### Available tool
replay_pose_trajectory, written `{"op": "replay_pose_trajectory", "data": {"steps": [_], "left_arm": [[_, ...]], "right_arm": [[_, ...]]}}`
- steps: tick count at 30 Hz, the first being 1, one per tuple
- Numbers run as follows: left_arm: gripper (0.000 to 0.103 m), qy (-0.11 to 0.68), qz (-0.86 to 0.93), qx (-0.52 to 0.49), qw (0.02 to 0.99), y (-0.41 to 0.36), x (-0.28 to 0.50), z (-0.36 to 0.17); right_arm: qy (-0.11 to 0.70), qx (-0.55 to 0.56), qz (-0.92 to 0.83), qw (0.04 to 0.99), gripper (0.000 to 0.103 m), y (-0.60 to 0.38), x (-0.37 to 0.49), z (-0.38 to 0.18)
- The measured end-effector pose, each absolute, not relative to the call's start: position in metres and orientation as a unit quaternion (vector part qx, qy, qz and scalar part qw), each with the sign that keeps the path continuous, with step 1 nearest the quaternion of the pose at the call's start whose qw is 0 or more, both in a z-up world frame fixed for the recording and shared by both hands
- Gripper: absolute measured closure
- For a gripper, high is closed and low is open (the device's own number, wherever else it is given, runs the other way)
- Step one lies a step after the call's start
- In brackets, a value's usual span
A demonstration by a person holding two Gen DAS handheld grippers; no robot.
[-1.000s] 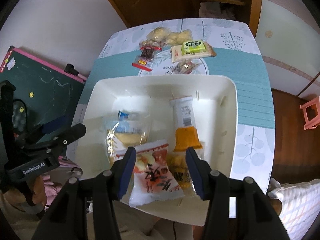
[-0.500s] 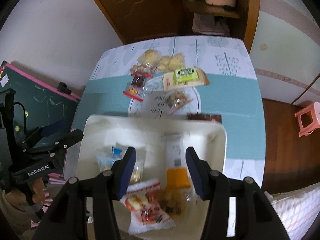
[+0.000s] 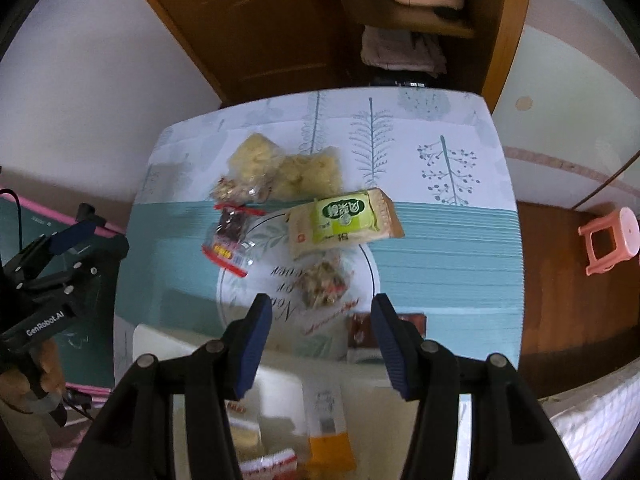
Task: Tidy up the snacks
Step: 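Move both tools from the tray back over the snacks on the table, then grasp the dark candy bag with the left tool while the right grasps the clear nut bag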
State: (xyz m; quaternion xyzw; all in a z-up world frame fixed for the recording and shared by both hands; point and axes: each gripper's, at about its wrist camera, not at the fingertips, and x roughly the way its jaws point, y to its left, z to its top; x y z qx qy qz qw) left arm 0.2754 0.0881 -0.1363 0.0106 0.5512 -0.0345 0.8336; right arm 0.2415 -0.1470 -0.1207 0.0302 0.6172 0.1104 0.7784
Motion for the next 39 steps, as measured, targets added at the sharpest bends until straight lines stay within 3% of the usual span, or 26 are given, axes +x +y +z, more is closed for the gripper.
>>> {"op": "replay_pose_trajectory", "data": {"steps": [10,18,39], "left_arm": [[0.025,0.623,-0.054,-0.042,0.779,0.091,0.321,-0.219],[0.025,0.644,-0.068,-0.035,0.761,0.072,0.336,-0.256],[0.025,0.665,-0.04,-0.041,0.745,0.054,0.35,-0.297]], "right_arm": [[0.689,0.057,0.112,0.713,0.051,-0.137,0.28,-0.199],[0.721,0.048,0.107,0.683,0.05,-0.121,0.284,-0.24],[0.719,-0.098,0.108,0.68,0.047,-0.067,0.275,-0.256]]}}
